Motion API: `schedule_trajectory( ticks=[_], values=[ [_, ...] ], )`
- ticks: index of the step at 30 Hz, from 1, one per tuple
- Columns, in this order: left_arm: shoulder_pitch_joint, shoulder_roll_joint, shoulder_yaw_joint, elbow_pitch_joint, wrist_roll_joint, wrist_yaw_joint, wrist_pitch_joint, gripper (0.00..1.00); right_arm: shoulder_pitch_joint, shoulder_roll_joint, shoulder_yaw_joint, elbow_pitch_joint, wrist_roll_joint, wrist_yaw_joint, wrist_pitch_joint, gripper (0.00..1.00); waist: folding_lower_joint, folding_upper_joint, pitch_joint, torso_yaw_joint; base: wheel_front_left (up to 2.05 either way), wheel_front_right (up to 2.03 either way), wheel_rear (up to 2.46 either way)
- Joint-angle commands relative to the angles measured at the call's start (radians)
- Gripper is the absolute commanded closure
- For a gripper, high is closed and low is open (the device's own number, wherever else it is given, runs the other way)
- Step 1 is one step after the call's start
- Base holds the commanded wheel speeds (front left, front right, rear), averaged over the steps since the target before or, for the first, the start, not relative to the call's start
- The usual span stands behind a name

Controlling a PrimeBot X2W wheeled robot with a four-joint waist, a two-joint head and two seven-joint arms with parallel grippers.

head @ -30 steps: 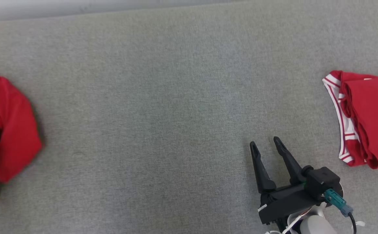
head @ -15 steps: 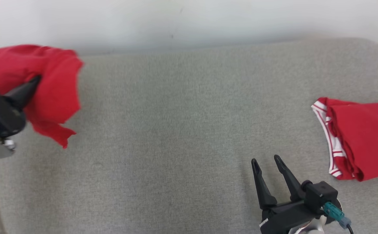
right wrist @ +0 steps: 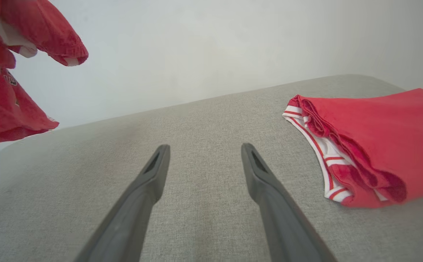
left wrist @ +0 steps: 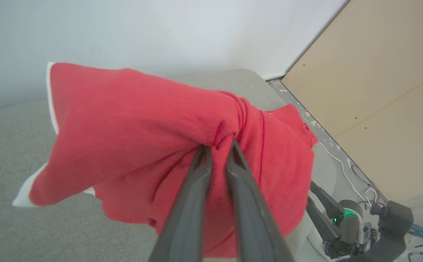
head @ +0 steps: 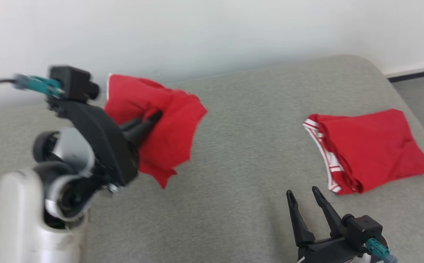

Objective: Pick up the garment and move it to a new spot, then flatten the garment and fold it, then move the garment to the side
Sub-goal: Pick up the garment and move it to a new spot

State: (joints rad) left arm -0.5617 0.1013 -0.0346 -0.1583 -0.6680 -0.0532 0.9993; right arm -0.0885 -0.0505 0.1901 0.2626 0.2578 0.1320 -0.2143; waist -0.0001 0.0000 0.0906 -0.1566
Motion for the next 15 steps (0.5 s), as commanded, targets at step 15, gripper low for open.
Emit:
schedule_trajectory(
  ticks=[15],
  values=[
    [0.176,-0.027,-0.198,0.367,0.244,0.013,-0.333,1.00,0.031,0.000,-0.019,-0.076,-0.048,-0.002,0.051,0.00,0.0001,0.0000,0.049,-0.136,0.00,0.00,0.00]
  ],
)
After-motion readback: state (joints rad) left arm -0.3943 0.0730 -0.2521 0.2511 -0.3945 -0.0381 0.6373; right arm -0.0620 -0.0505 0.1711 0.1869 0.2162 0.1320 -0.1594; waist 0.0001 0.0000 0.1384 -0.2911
